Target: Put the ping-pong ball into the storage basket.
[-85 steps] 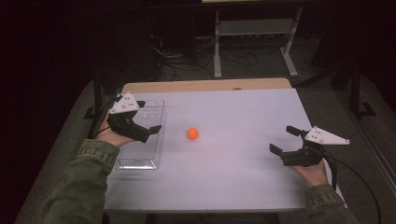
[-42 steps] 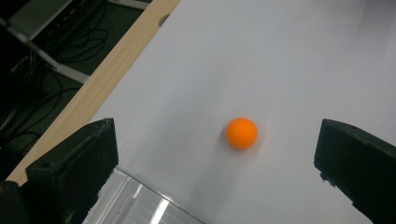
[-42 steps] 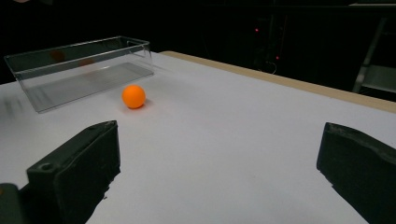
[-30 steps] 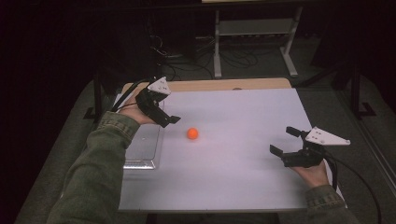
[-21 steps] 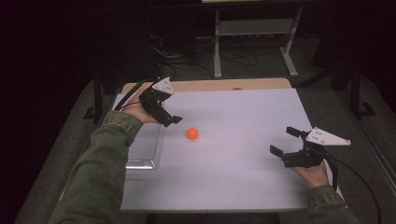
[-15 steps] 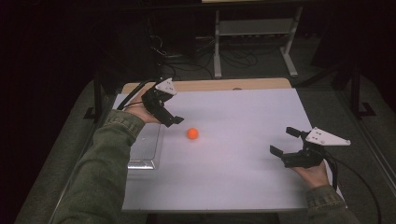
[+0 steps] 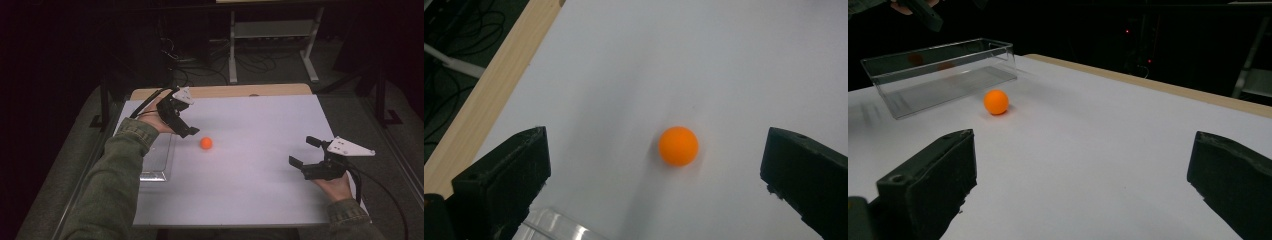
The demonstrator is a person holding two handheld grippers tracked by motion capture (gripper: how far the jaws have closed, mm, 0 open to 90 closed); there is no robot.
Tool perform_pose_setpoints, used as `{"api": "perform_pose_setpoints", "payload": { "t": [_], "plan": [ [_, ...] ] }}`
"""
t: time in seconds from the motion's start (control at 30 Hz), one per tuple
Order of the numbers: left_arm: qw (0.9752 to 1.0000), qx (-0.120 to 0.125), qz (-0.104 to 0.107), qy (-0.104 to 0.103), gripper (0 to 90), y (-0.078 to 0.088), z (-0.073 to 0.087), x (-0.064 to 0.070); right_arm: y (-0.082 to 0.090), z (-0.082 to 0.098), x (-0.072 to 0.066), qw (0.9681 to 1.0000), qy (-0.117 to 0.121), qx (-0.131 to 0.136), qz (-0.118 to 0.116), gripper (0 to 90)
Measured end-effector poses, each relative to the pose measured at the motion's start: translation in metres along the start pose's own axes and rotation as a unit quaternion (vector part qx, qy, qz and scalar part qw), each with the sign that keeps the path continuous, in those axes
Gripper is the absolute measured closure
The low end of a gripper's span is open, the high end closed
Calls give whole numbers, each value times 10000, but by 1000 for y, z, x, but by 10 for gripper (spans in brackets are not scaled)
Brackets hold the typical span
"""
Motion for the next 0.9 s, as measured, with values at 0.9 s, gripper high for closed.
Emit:
{"api": "perform_pose_setpoints", "payload": {
  "t": [0.9],
  "plan": [
    [9985, -451, 241, -206, 0, -43, 3, 9, 2, 0, -1, 10000, 8, 14, -18, 0]
  ]
}}
Point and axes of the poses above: each handheld gripper's, and its own axes: y roughly backward along the jaws, z roughly out of its underside, x roughly to its right, the point moved 6 cm from there along -y, roughly forward along the jaws, and after that the axes turned 15 degrees about y, right-handed, at the moved point
